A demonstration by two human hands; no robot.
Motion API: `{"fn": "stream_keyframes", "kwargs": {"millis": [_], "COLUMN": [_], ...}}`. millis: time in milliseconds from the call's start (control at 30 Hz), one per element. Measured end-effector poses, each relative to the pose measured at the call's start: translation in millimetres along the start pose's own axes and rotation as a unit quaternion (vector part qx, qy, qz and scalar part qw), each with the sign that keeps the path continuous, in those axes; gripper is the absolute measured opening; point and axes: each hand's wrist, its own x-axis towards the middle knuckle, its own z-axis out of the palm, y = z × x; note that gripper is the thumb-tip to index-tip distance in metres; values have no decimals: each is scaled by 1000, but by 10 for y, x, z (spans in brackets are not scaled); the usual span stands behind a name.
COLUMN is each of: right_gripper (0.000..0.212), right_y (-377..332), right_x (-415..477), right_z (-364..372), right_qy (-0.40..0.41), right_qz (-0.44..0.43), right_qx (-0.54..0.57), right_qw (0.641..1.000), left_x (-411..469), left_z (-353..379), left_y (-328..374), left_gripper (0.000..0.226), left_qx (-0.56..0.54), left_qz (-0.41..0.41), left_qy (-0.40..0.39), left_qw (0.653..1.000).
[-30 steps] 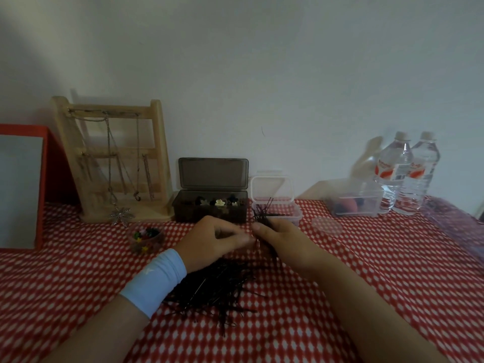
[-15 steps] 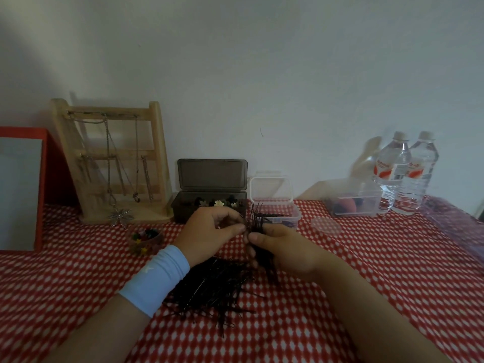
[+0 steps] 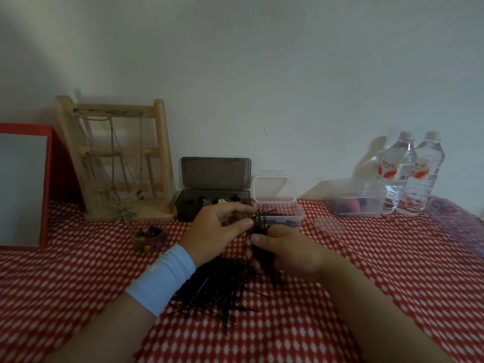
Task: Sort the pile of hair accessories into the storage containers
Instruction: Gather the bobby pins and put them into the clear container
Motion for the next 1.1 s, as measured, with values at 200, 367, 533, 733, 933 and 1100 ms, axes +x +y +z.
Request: {"fn": "stream_keyframes", "kwargs": {"millis": [200,367,533,733,933,1100], "right_gripper": [16,16,23,28,32,35], "right_y": [36,-11,-25,-15,-14,-22], "right_x": [36,-1,10,67,58,31], "right_z": [-15,-25,-10,14,16,-17], "right_qy": [-24,-35,23,95,155,121], "right_qz": [-1,10,-21,-58,-81,-69], "right_qx": [131,156,166,189,76,36], "right_qw": [991,987,986,976,982,990], "left_x": [19,28,48,-22,-65,-24], "left_z": [-118,-181,-113,62,125,58], "left_y": [21,-20,-75,-118,-143,-134], "left_gripper": [19,16,8,8,10,11], "left_qx": [-6,49,-22,-19,41,27], "left_qz": [-14,3,-40,-84,-55,-43], "left_qy": [25,47,165,22,-95,20], "left_qw": [1000,998,985,996,993,999]}}
